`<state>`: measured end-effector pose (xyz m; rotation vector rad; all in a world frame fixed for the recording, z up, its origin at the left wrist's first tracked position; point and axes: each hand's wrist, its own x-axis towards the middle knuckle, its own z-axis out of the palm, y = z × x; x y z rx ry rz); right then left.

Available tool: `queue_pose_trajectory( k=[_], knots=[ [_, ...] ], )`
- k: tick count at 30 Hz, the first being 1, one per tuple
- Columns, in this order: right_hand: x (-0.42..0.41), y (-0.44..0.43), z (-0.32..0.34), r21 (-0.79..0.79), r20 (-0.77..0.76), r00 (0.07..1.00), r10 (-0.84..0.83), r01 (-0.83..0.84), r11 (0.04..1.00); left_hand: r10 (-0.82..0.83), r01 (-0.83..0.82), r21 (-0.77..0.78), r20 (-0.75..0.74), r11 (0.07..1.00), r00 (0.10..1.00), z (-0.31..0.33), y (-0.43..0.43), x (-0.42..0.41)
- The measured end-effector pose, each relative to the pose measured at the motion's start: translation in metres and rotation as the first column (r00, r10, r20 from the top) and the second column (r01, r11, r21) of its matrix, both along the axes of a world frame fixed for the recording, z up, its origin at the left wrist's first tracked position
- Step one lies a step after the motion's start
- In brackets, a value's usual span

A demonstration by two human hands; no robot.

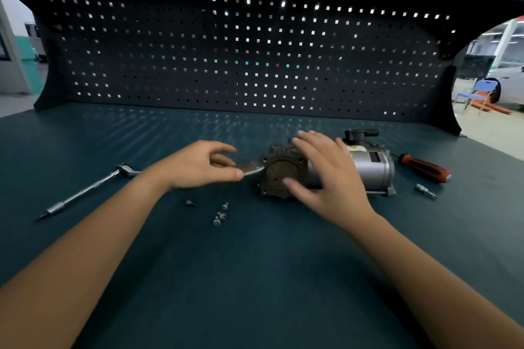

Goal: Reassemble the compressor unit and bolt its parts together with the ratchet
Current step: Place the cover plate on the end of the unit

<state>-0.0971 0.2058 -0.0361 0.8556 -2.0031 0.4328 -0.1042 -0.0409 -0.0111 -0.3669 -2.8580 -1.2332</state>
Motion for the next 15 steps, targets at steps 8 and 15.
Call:
queue_pose_trajectory(
  k=[8,15],
  knots=[
    [0.016,-0.026,-0.011,0.042,0.015,0.969,0.246,-0.247,0.968,-0.173,0.181,-0.086,0.097,0.98,0.98,0.007,0.01,0.025],
    [0.016,-0.016,-0.002,-0.539,0.502,0.788,0.355,-0.035,0.841,-0.029,0.053,0.289,-0.086,0.956,0.996,0.004,0.022,0.026]
  ],
)
